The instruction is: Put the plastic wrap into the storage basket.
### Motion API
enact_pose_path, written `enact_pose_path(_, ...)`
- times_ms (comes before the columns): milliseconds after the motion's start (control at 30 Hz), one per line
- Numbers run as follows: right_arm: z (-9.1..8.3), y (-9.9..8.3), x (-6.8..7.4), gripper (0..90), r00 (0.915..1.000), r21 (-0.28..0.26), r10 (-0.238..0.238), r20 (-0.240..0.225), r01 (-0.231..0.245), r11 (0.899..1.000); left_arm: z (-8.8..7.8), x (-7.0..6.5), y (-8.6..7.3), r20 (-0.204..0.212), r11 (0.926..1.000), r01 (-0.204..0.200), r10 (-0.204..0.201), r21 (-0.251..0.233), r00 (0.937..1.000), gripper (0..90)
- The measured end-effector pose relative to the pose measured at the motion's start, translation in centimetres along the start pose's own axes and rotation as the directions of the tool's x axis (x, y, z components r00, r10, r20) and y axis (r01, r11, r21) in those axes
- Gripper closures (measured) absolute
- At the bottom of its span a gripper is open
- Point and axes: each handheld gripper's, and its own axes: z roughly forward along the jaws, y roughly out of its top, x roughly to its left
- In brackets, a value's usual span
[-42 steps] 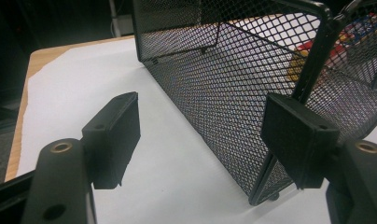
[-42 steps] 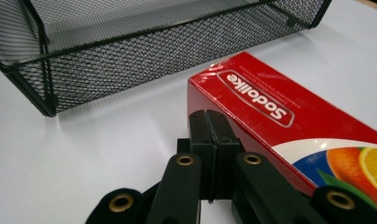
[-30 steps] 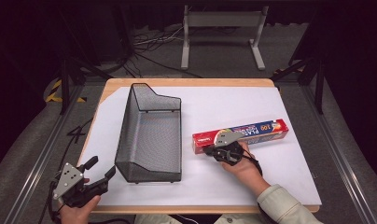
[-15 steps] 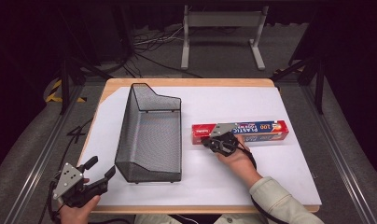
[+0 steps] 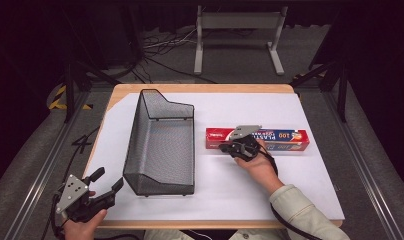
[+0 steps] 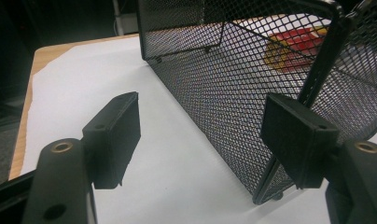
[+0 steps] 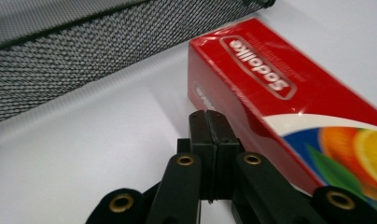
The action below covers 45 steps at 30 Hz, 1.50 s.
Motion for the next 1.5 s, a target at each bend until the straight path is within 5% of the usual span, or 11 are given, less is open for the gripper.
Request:
enact_pose_path(300,-4.8,0.7,-2.9,90.0,0.9954,-0.017,0.029,0.091,-0.028,0.999,0.0,0.0,0.0,-0.005,1.0,0.0,0.0,0.001,1.0,29.2)
enact_pose_path(500,-6.8,0.1,-5.7,90.0,0.985,-0.017,0.075,0.156,-0.073,0.997,0.0,0.0,0.0,-0.007,0.9999,0.009,-0.009,-0.005,0.9999,29.2)
enact_pose_path(667,-8.0,-0.5,-7.8,90.0,0.9667,-0.007,0.104,0.234,-0.105,0.994,0.0,0.0,0.0,-0.007,1.0,0.005,-0.005,-0.003,1.0,29.2)
enact_pose_path(1200,-8.9,-2.0,-12.2,90.0,0.9242,0.096,0.163,0.345,-0.207,0.974,0.0,0.1,0.0,-0.007,1.0,0.005,-0.005,0.0,1.0,29.1)
enact_pose_path(1500,-8.3,-3.2,-13.5,90.0,0.9097,0.156,0.185,0.372,-0.258,0.954,0.0,0.0,0.0,-0.011,1.0,0.004,-0.004,-0.002,0.9999,29.1)
